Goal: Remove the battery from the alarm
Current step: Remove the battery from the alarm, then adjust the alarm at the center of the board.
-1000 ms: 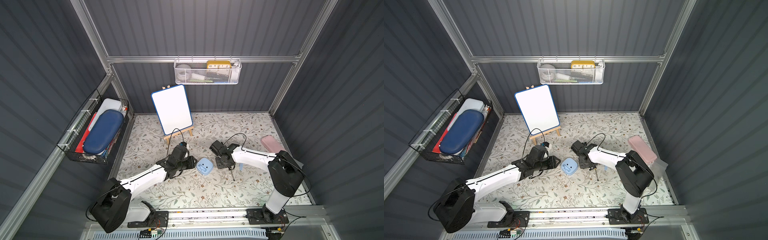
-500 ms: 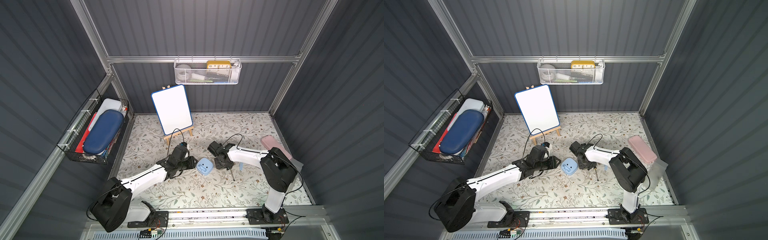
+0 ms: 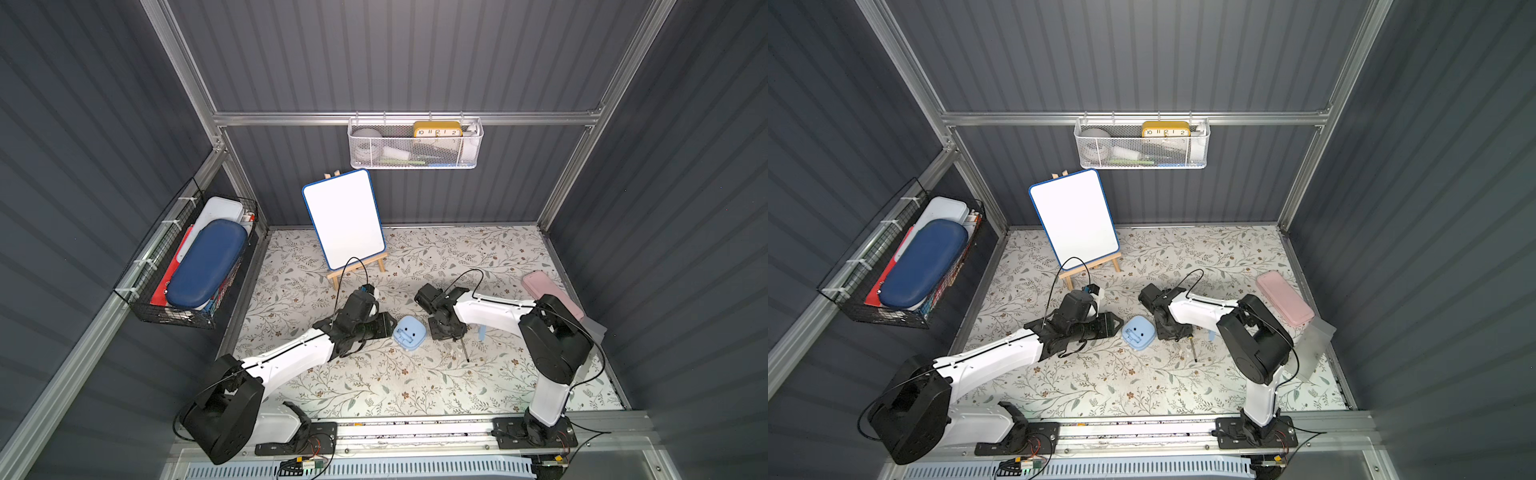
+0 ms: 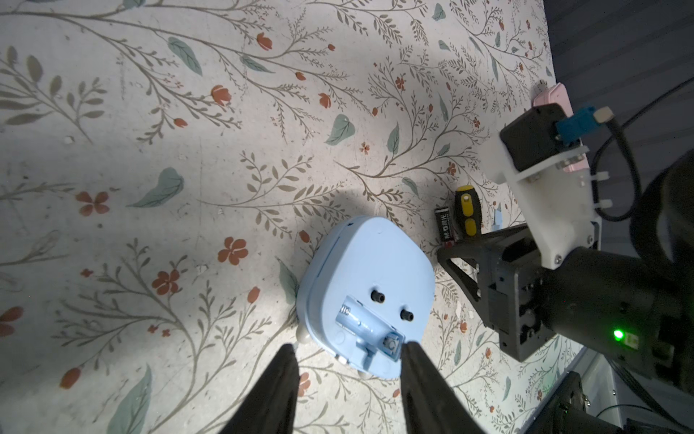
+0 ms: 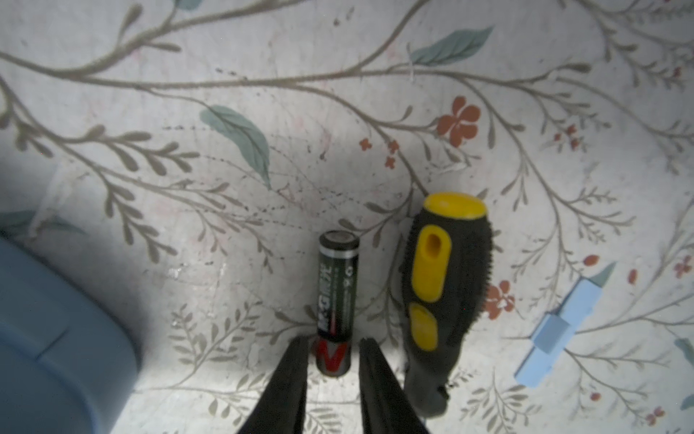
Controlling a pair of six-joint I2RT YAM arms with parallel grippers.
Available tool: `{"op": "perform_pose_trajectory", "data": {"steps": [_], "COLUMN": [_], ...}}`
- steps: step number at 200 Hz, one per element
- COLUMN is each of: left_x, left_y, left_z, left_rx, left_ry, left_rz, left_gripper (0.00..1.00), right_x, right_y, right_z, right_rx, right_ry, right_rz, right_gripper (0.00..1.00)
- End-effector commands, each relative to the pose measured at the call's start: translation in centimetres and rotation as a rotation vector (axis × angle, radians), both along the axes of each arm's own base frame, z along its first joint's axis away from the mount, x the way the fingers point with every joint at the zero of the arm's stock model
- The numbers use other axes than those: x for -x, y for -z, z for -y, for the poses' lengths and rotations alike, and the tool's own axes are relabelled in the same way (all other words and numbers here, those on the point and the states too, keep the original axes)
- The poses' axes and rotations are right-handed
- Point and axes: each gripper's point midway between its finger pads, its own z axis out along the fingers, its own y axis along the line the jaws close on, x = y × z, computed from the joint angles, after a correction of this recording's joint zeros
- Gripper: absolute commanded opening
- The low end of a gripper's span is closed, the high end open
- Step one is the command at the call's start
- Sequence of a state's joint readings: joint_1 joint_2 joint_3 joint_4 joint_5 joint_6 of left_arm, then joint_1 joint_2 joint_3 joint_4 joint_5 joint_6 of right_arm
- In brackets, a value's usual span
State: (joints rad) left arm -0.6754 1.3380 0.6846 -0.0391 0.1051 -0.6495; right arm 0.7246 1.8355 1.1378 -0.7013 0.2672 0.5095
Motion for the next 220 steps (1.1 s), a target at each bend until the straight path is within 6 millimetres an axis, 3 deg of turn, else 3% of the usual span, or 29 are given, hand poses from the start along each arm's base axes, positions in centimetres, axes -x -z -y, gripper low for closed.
{"op": "perform_pose_trajectory", "data": {"steps": [1,37,52,63,87,114,151,220], "left_x": [-0.3,-1.6,-2.9,-4.1,-6.7,-8.1,-6.8,-3.2], "left_y": [-0.8,-0.2,0.3,0.8,2.8,4.9,7.5,6.7], "left_z": [0.2,0.3,0.3,0.5,0.4,0.0,-0.1,0.4], "left_rx": [-0.003,-0.043,-0.065,-0.078,-0.142,-0.177,-0.173,-0.045], "left_ry": [0.013,-0.015,-0.038,-0.040,-0.069,-0.095,-0.083,-0.007], "left_rz": [0.019,0.023,0.024,0.016,-0.032,-0.069,-0.135,-0.137], "left_gripper": [0.52,0.55,0.52,0.40,0.00,0.00,0.00,0.00], "right_x": [0.0,-0.2,0.3,0.9,2.0,2.3,1.3,0.2], "right_y": [-1.8,-5.5,-6.6,-6.5,-5.5,-3.8,-2.1,-0.8], "right_z": [0.3,0.1,-0.7,-1.7,-3.5,-4.5,-5.1,-5.8], "right_rx": [0.010,-0.024,-0.082,-0.140,-0.206,-0.214,-0.183,-0.177], "right_ry": [0.013,0.001,-0.020,-0.042,-0.055,-0.052,-0.053,-0.057], "right_rz": [0.041,0.124,0.125,0.099,0.040,-0.001,-0.015,-0.025], "right_gripper": [0.30,0.32,0.18,0.00,0.00,0.00,0.00,0.00]}}
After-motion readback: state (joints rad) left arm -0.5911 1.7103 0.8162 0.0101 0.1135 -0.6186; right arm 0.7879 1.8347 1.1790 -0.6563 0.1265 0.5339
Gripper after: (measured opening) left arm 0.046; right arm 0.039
